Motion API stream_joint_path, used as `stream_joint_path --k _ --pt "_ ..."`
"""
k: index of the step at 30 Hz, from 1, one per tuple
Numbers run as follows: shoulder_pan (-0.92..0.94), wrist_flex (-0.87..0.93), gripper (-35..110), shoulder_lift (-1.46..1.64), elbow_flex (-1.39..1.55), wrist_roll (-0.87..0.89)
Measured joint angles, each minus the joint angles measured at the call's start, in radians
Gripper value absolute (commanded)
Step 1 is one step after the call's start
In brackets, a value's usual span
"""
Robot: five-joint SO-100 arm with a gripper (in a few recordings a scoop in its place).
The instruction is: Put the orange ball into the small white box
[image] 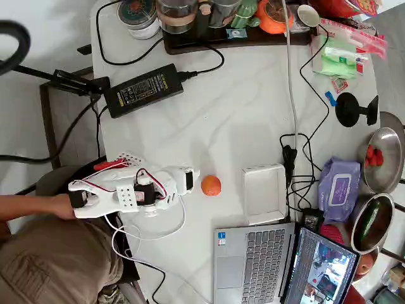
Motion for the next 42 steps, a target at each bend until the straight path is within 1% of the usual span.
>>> stream_joint_path --k 23,35,38,42 --pt "0.011 0.0 5 0.012 -0.015 -0.002" --pt "0.014 0.023 5 0.003 -0.46 0.012" --pt "0.014 0.107 5 -0.052 -0.568 0.012" --pt "0.014 0.281 5 -0.244 -0.827 0.014"
